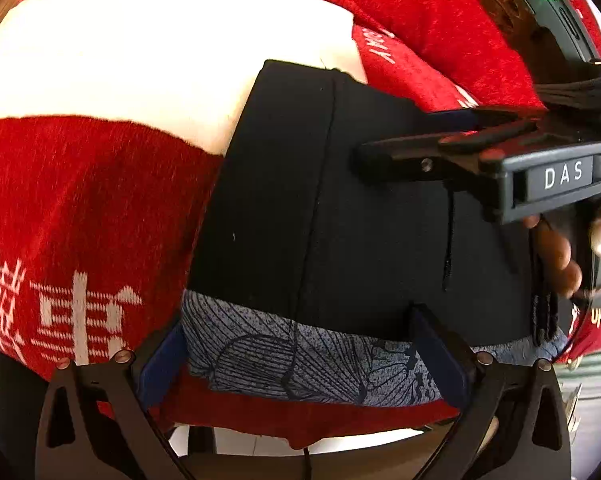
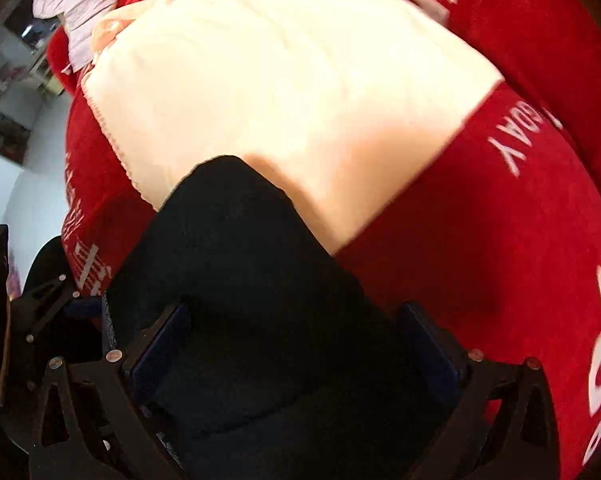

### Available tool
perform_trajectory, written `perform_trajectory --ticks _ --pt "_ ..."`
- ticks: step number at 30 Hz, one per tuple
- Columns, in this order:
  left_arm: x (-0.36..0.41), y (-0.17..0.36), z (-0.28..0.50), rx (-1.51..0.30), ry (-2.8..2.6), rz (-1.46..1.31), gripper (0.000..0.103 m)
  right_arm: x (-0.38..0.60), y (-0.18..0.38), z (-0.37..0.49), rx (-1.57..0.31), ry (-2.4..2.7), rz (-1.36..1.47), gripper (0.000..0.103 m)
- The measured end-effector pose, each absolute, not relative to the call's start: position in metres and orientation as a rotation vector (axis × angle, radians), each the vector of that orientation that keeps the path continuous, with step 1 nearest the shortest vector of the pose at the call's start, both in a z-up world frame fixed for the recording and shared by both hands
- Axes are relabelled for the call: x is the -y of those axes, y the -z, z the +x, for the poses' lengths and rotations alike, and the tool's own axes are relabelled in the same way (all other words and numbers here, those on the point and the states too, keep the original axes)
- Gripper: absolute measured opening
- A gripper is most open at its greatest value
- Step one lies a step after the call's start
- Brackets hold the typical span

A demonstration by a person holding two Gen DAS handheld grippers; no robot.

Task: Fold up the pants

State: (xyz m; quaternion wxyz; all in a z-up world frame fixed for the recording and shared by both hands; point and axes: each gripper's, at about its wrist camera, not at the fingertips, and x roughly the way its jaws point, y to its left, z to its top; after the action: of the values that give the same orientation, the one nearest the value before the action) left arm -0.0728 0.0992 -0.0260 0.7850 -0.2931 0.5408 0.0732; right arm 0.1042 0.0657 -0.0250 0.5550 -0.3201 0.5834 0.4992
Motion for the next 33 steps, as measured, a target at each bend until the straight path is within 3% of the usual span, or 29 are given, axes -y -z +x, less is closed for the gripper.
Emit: perform_trajectory --ticks 2,4,5,6,11,19,22,23,24,25,26,28,30,33 --pt "-0.106 0.024 -0.075 -1.151 -0.133 -0.644 0.103 -0.067 0.018 0.099 -1.363 -1.217 -0.796 0.078" --pt "-0.112 0.024 -0.077 -1.135 -0.097 -0.667 0.103 -0.062 0.009 0.096 -1.311 -1.225 -0.851 0.054" --pt "-0.118 0.024 -0.077 -1.130 -0.064 -0.685 0.103 -0.057 0.002 0.095 -1.283 -1.221 -0.873 0.035" --pt "-0.121 0.024 -0.076 -1.127 -0.041 -0.691 0.103 -0.053 -0.006 0.095 -1.264 -1.233 -0.860 0.027" --pt "-0.137 0.024 -0.067 -1.089 0.139 -0.689 0.103 -0.039 -0.035 0.075 -1.135 -1.288 -0.852 0.020" --pt "-0.133 0.019 -0.038 -1.058 0.405 -0.697 0.103 -0.008 -0.072 0.053 -1.013 -1.357 -0.770 0.020" --pt "-0.102 0.011 -0.032 -1.093 0.363 -0.528 0.102 -0.010 -0.065 0.052 -1.019 -1.296 -0.779 0.019" --pt "-0.094 0.009 -0.033 -1.105 0.339 -0.460 0.084 -0.012 -0.060 0.056 -1.042 -1.269 -0.761 0.021" --pt "-0.091 0.008 -0.034 -1.120 0.321 -0.431 0.055 -0.011 -0.057 0.061 -1.071 -1.244 -0.735 0.026" --pt "-0.090 0.008 -0.036 -1.134 0.297 -0.417 0.054 -0.010 -0.056 0.068 -1.107 -1.207 -0.694 0.031" --pt "-0.093 0.007 -0.037 -1.146 0.287 -0.433 0.045 -0.006 -0.058 0.074 -1.111 -1.162 -0.660 0.035" --pt "-0.096 0.004 -0.038 -1.156 0.271 -0.451 0.039 0.007 -0.064 0.083 -1.108 -1.073 -0.603 0.043" --pt "-0.098 -0.001 -0.040 -1.159 0.251 -0.455 0.035 0.032 -0.071 0.090 -1.071 -0.888 -0.577 0.069" --pt "-0.091 -0.010 -0.043 -1.151 0.223 -0.419 0.032 0.075 -0.061 0.091 -1.045 -0.560 -0.616 0.072"
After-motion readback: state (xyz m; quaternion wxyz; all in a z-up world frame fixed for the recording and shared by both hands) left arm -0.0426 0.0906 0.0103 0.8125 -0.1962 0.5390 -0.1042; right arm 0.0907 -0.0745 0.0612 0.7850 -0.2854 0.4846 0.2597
